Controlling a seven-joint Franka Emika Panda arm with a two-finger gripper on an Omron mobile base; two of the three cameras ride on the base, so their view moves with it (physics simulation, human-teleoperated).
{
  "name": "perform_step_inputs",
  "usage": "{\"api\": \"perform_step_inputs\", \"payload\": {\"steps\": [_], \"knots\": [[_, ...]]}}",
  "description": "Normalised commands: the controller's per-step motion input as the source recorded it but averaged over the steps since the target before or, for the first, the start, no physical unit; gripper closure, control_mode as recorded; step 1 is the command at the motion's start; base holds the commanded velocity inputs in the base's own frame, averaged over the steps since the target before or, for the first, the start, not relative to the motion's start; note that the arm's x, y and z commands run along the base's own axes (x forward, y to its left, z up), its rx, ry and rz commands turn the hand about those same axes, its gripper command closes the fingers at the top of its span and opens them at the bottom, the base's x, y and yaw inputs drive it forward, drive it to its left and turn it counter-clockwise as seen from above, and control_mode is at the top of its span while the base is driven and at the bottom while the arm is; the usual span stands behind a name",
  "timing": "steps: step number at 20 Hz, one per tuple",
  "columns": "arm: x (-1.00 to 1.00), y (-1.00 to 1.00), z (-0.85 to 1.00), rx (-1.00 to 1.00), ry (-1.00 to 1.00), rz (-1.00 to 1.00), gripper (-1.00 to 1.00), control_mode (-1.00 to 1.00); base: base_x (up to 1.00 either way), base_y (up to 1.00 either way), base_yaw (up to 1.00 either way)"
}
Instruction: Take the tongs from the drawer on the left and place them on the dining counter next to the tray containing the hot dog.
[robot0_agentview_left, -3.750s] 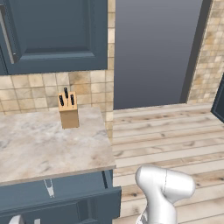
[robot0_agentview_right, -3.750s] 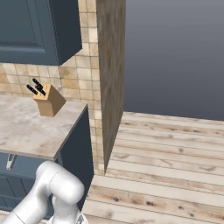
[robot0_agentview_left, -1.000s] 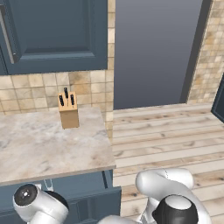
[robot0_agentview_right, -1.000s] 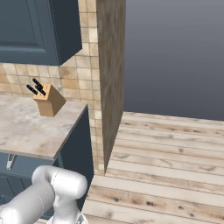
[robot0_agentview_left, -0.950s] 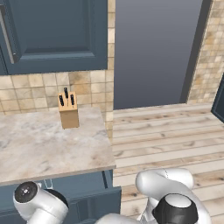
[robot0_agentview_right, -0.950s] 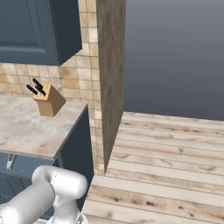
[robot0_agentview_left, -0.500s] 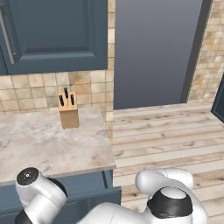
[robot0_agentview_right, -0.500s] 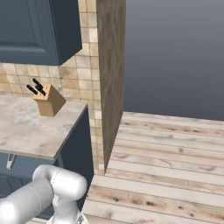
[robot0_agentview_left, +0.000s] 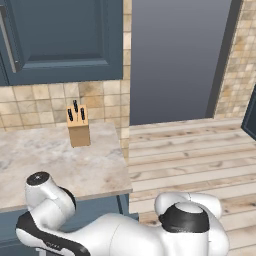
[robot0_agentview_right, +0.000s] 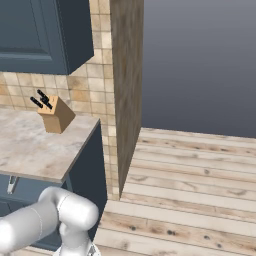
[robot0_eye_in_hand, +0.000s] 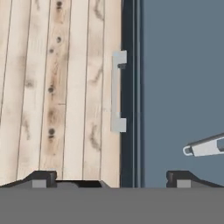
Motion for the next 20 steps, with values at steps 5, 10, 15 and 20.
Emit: {"api": "perform_step_inputs", "payload": {"steps": [5,10,15,20], "knots": [[0.37,0.0,-0.05,-0.02,0.1,0.0,-1.0,-1.0,0.0,0.0,0.0],[0.29,0.0,-0.27,-0.05,0.11,0.0,-1.0,-1.0,0.0,0.0,0.0],[0.16,0.0,-0.33,-0.02,0.12,0.0,-1.0,-1.0,0.0,0.0,0.0],[0.02,0.0,-0.29,-0.02,0.1,0.0,-1.0,-1.0,0.0,0.0,0.0]]}}
